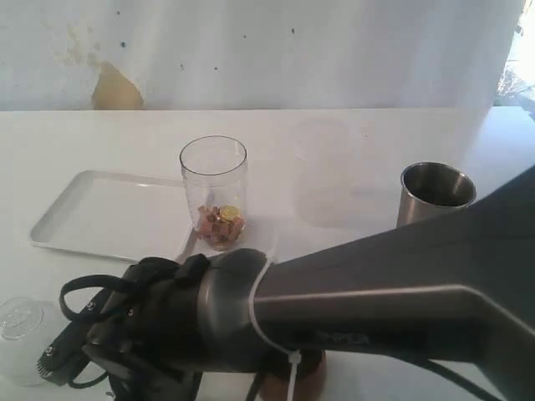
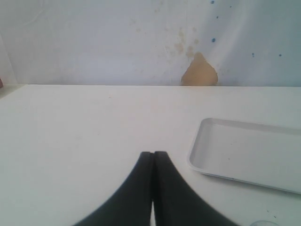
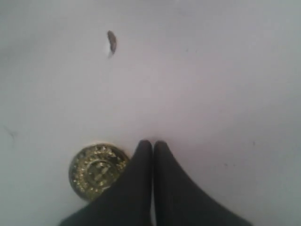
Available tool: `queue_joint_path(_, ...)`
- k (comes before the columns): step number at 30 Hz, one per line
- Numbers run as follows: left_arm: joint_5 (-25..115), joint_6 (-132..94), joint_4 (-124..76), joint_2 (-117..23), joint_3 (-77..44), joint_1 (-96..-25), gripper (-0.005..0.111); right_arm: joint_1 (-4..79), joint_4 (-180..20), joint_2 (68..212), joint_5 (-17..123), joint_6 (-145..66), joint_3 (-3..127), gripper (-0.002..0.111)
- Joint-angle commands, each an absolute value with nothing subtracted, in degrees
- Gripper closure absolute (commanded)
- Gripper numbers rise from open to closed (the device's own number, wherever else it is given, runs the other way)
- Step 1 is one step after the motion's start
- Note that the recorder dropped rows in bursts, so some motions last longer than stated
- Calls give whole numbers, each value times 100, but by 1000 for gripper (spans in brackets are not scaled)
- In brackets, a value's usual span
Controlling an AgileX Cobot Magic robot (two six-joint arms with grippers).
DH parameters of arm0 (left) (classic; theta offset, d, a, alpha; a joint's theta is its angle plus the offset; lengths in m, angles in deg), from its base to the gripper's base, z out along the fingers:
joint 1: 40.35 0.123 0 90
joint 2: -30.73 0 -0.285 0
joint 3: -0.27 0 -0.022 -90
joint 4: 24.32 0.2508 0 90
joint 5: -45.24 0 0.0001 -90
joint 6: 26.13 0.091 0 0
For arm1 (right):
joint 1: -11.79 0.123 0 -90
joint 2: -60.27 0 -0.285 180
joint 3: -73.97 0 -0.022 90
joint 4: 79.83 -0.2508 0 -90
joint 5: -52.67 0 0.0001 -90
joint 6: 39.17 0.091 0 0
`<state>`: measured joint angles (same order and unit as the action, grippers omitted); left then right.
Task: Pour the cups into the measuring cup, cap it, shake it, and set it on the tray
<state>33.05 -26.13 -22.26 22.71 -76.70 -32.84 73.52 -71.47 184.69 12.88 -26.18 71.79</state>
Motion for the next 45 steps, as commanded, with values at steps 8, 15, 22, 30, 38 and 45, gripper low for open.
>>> queue_joint_path(8,3362,-2613,-2245,2295,-7695,-3313,106,7711,-8764,18587,737,-3692,7190,108)
queue_joint_path(15,3362,-2613,-2245,2295,-7695,-3313,106,9261,-9492,18394,1086,-4128,6854,108)
queue_joint_path(22,3362,-2613,-2245,2295,-7695,-3313,106,8774,-7206,17561,1307,-2207,6946,108)
queue_joint_path(30,3362,-2613,-2245,2295,-7695,-3313,106,9093,-6998,17513,1768,-3346,6946,98)
queue_joint_path(38,3362,-2613,-2245,2295,-7695,-3313,106,10059,-5478,18005,1503,-2638,6935,57)
queue_joint_path(45,3362,-2613,-2245,2295,-7695,-3313,106,10085,-4079,18420,1476,-1593,6935,55)
